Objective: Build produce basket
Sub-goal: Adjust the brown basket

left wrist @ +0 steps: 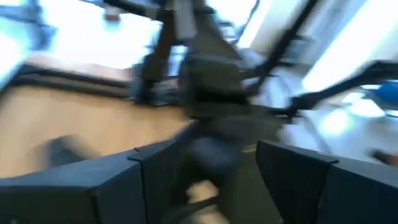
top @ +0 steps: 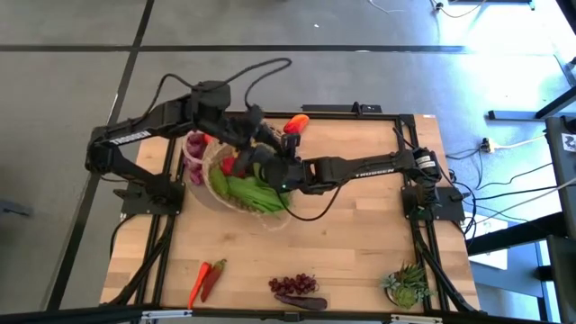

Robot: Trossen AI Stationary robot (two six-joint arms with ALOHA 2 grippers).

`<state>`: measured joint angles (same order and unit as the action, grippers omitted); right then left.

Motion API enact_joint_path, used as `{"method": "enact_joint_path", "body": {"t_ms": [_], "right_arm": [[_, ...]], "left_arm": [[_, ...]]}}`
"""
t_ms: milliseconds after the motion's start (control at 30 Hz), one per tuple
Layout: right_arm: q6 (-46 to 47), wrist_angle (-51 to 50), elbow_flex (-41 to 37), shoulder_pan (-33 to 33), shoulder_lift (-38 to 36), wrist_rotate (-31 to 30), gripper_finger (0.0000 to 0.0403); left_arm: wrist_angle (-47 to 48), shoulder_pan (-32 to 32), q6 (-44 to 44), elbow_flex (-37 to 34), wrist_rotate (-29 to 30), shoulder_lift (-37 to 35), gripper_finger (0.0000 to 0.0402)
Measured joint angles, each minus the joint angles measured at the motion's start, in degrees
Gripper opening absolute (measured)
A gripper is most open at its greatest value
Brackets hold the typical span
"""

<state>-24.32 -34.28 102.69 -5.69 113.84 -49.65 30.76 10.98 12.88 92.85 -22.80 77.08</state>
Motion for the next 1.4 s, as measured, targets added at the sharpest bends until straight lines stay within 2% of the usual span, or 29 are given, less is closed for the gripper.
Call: {"method": "enact_joint_path", "body": {"t_ms": [100, 267, 400, 567, 767, 833, 967, 1067, 1167, 1400], "right_arm": [[-0.03, -0.01, 0.00, 0.02, -0.02, -0.03, 0.0097], [-0.24, 0.06, 0.00, 0.07, -0.24, 0.13, 0.0097], [-0.22, -1.88, 1.63, 0.08, -0.33, 2.48, 0.0097], [2.26, -7.03, 7.31, 0.46, -0.39, 7.90, 0.0097], [6.64, -15.08, 15.32, 2.47, -0.52, 13.62, 0.0097], [7.72, -15.41, 17.84, 3.13, -0.52, 18.09, 0.0097], [11.37, -12.86, 20.20, 6.01, -0.52, 32.19, 0.0097], [13.92, -9.23, 18.67, 8.87, -0.52, 38.12, 0.0097], [16.18, -6.30, 17.15, 10.99, 0.11, 42.33, 0.0097], [16.84, 7.96, 14.32, 12.37, 1.08, 45.71, 0.0097]], "left_arm": [[1.71, 1.77, -2.17, 0.12, 4.36, -1.04, 0.0208], [9.68, 3.76, -5.84, 0.19, 13.81, -2.58, 0.0208], [17.30, 5.35, -6.40, 0.04, 21.41, -3.35, 0.0208], [27.69, 5.62, -6.82, -0.01, 31.02, -3.20, 0.0208], [31.42, 5.56, -6.14, -0.01, 35.37, -3.28, 0.0208], [31.38, 5.15, -6.09, -0.01, 36.95, -3.34, 0.0208], [31.52, 3.79, -5.76, 0.01, 42.77, -5.46, 0.0208], [31.61, 2.40, -4.15, 0.03, 45.78, -7.57, 0.0208], [32.05, 1.14, -2.39, 0.04, 47.26, -9.32, 0.0208], [34.80, -0.10, 1.54, 0.05, 49.05, -12.35, 0.0208]]}}
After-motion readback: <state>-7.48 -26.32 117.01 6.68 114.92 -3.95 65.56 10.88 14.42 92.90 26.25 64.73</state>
